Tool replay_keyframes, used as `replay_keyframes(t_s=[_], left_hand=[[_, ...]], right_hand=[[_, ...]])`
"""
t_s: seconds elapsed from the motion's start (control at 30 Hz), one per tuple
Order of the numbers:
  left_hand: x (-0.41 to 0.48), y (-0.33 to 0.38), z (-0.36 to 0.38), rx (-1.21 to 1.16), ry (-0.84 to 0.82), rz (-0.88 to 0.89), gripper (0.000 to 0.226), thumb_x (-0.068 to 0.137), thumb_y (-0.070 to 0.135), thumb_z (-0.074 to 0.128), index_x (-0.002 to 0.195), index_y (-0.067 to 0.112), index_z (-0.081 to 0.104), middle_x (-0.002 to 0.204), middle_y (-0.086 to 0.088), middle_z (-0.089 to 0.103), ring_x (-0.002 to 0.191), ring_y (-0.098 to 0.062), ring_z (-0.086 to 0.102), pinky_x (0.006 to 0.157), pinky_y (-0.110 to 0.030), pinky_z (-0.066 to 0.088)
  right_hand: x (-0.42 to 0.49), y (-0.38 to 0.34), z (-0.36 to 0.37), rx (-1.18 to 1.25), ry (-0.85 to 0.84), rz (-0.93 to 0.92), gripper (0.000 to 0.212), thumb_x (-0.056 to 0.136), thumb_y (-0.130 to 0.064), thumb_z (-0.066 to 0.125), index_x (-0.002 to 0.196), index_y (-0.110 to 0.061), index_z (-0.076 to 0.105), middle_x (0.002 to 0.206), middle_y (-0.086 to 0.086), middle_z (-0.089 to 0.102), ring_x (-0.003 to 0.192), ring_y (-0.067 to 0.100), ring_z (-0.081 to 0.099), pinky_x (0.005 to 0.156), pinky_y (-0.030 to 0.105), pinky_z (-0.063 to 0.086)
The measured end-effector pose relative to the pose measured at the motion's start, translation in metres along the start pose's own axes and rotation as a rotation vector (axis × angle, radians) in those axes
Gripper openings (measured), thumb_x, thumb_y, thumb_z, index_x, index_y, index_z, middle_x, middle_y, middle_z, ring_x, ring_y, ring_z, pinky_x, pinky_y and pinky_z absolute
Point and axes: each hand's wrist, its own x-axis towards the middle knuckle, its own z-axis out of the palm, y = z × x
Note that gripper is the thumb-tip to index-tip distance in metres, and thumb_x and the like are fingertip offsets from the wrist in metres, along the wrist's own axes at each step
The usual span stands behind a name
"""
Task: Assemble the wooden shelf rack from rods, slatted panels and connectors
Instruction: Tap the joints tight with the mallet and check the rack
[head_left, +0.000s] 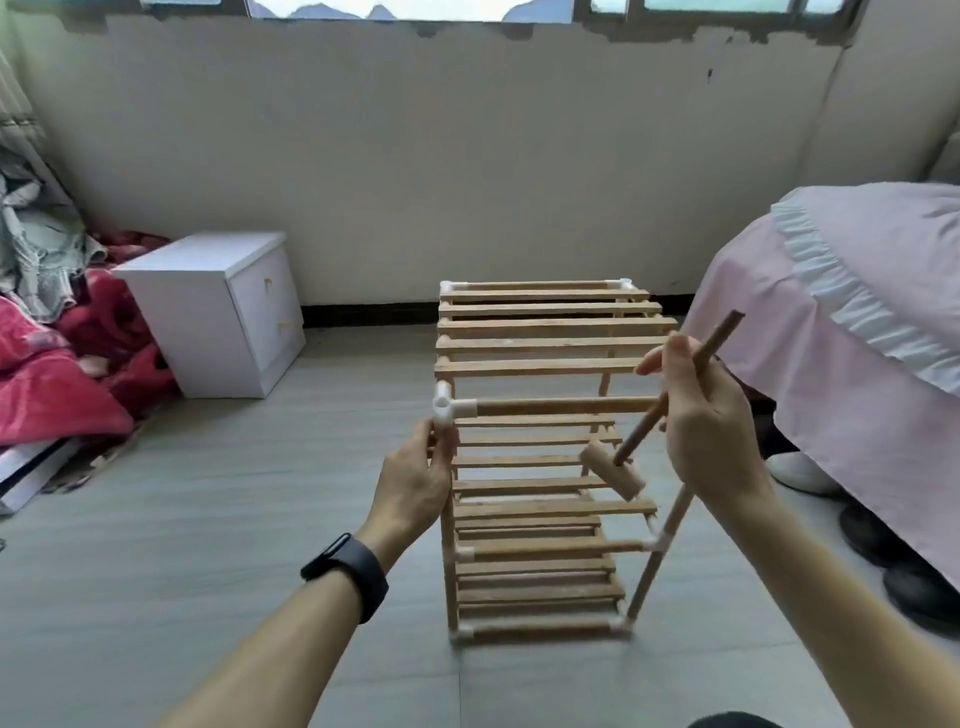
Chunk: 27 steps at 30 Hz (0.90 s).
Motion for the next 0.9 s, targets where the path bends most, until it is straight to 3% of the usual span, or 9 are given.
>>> replay_keyframes(t_s=[0.1, 0.17, 0.23, 0.33, 0.43, 0.67, 0.8, 0.9], left_hand=[[0.000, -0.003, -0.002, 0.023, -0.008, 0.002, 0.040, 0.098, 0.066, 0.032, 0.102, 0.035, 0.058, 0.094, 0.011, 0.070, 0.086, -0.004, 0.065, 0.068, -0.027, 0.054], [0.003, -0.007, -0.006, 0.032, -0.024, 0.014, 0.037, 0.098, 0.067, 0.033, 0.104, 0.038, 0.057, 0.095, 0.015, 0.070, 0.088, 0.000, 0.065, 0.066, -0.019, 0.051], [0.004, -0.011, -0.007, 0.052, -0.039, 0.029, 0.035, 0.099, 0.063, 0.037, 0.111, 0.037, 0.057, 0.099, 0.017, 0.070, 0.091, 0.000, 0.065, 0.070, -0.018, 0.050], [0.005, -0.016, -0.006, 0.093, -0.047, 0.024, 0.029, 0.104, 0.048, 0.044, 0.121, 0.028, 0.056, 0.101, 0.006, 0.072, 0.092, -0.015, 0.067, 0.078, -0.038, 0.058], [0.003, -0.016, -0.006, 0.091, -0.047, 0.020, 0.024, 0.105, 0.042, 0.046, 0.119, 0.025, 0.056, 0.098, 0.000, 0.072, 0.090, -0.022, 0.068, 0.081, -0.050, 0.057], [0.002, -0.013, -0.006, 0.081, -0.042, 0.015, 0.022, 0.105, 0.039, 0.047, 0.120, 0.026, 0.057, 0.098, -0.001, 0.071, 0.090, -0.022, 0.068, 0.081, -0.050, 0.057], [0.003, -0.014, -0.008, 0.074, -0.054, 0.018, 0.020, 0.106, 0.038, 0.046, 0.118, 0.026, 0.056, 0.098, -0.001, 0.070, 0.089, -0.022, 0.067, 0.079, -0.051, 0.058], [0.003, -0.014, -0.009, 0.084, -0.057, 0.028, 0.019, 0.106, 0.038, 0.045, 0.118, 0.027, 0.055, 0.096, -0.002, 0.070, 0.087, -0.024, 0.067, 0.076, -0.052, 0.058]], right_hand=[[0.000, -0.018, 0.012, 0.169, -0.099, 0.057, 0.050, 0.101, -0.057, 0.040, 0.090, -0.015, 0.066, 0.049, -0.008, 0.049, 0.042, 0.004, 0.047, 0.043, 0.013, 0.040], [-0.002, -0.026, 0.016, 0.299, -0.157, 0.096, 0.048, 0.099, -0.054, 0.048, 0.092, -0.013, 0.070, 0.055, -0.002, 0.057, 0.043, 0.010, 0.048, 0.039, 0.018, 0.041], [-0.004, -0.031, 0.019, 0.416, -0.261, 0.156, 0.041, 0.099, -0.049, 0.053, 0.093, -0.016, 0.076, 0.079, 0.010, 0.073, 0.048, 0.015, 0.055, 0.041, 0.020, 0.044], [-0.010, -0.032, 0.029, 0.520, -0.419, 0.268, 0.034, 0.101, -0.039, 0.052, 0.109, -0.015, 0.075, 0.111, 0.016, 0.075, 0.051, 0.013, 0.058, 0.048, 0.020, 0.050], [-0.017, -0.027, 0.048, 0.430, -0.360, 0.256, 0.037, 0.105, -0.036, 0.047, 0.115, -0.009, 0.070, 0.106, 0.013, 0.077, 0.053, 0.015, 0.061, 0.052, 0.021, 0.053], [-0.030, -0.022, 0.080, 0.387, -0.342, 0.228, 0.038, 0.097, -0.039, 0.056, 0.118, -0.012, 0.070, 0.099, 0.011, 0.077, 0.055, 0.017, 0.062, 0.051, 0.023, 0.053], [-0.025, -0.021, 0.074, 0.655, -0.362, 0.385, 0.025, 0.097, -0.029, 0.061, 0.106, -0.011, 0.075, 0.080, 0.008, 0.067, 0.052, 0.010, 0.056, 0.045, 0.017, 0.047], [-0.023, -0.023, 0.061, 0.863, -0.508, 0.606, 0.055, 0.087, -0.055, 0.061, 0.119, -0.013, 0.076, 0.104, 0.010, 0.073, 0.063, 0.010, 0.061, 0.051, 0.019, 0.049]])
